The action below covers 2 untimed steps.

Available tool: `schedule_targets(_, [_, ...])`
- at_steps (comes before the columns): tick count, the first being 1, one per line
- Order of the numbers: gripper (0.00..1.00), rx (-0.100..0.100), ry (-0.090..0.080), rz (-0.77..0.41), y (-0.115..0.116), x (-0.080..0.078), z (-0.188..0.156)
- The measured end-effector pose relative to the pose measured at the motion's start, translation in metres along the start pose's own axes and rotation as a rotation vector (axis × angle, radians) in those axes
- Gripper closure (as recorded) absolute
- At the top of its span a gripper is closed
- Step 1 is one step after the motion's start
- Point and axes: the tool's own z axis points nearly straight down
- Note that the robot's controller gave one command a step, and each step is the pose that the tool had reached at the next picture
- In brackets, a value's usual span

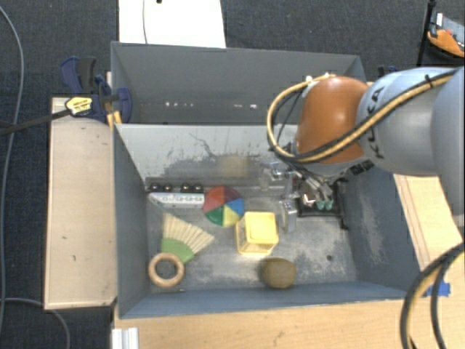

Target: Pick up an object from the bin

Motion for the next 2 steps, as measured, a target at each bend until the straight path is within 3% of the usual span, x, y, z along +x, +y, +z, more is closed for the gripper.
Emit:
schedule_targets(1, [0.0, 0.006, -0.018, -0.116, 0.0352, 0.0189, 0.0231])
schedule_targets(2, [0.0, -0.003, -0.01, -0.122, 0.0312, 0.0147, 0.0176])
